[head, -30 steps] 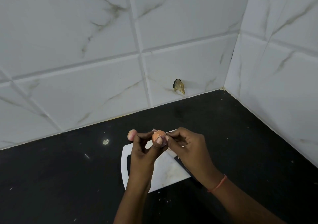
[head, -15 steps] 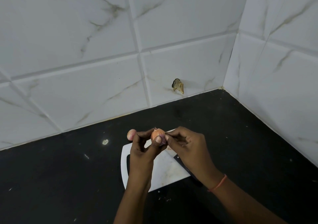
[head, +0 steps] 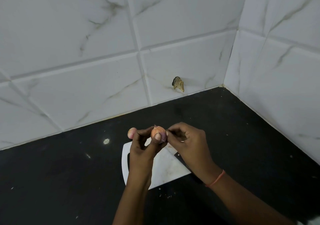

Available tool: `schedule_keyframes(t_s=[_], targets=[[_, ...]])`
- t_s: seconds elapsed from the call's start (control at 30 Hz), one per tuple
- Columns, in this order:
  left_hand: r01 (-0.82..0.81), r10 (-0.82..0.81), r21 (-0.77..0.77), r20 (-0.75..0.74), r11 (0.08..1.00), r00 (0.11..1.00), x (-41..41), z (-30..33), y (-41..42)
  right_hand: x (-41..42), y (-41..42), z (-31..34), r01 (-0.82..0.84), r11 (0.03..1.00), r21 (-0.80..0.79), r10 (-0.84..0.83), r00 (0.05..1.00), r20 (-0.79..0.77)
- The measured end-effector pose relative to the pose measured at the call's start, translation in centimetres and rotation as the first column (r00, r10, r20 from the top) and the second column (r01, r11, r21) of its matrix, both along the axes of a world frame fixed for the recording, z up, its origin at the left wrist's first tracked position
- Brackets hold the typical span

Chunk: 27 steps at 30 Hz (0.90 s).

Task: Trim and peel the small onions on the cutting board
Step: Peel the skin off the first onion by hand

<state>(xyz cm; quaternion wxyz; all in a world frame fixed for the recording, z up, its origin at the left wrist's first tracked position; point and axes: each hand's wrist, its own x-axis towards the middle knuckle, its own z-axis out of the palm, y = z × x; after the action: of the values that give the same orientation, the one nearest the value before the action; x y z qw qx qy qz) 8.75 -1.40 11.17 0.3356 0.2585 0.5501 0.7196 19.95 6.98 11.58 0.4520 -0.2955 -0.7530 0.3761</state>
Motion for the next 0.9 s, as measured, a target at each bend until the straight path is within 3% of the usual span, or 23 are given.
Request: schedule_keyframes(t_s=[0.1,0.27,0.5,0.6,0.77,0.9], targets=[[-0.015,0.015,0.001,0.025,1.0,1.0,-0.1,0.1,0.1,0.0,-0.3,0.1,-0.055,0.993,-0.102,0.049,0.997,-0.06],[-0.039,0.039,-0.008,-0.021,0.999,0.999,-0.2,0.1,0.0,0.2,-0.3,0.1,-0.078,0.997,0.005,0.078,0.997,0.006],[-0.03,0.022,-0.065,-0.109,0.997,0.994,-0.3,0.0,0.0,0.1,-0.1,0.1,-0.067,0.997,0.035,0.064,0.995,0.078],[-0.014,0.01,-0.057,-0.078,0.998,0.997,-0.2,-0.1,0.1,-0.1,-0.1,0.0,-0.069,0.996,0.052,0.064,0.992,0.108],[0.066,-0.064,-0.033,0.059,0.997,0.996,-0.2,-0.2,-0.1,-0.2,0.5,-0.4,-0.009,0.997,-0.08,0.018,0.993,0.119],[0.077,-0.074,-0.048,0.056,0.996,0.996,-0.2,0.0,-0.2,0.1,1.3,-0.9,0.067,0.991,-0.116,-0.052,0.99,0.128]])
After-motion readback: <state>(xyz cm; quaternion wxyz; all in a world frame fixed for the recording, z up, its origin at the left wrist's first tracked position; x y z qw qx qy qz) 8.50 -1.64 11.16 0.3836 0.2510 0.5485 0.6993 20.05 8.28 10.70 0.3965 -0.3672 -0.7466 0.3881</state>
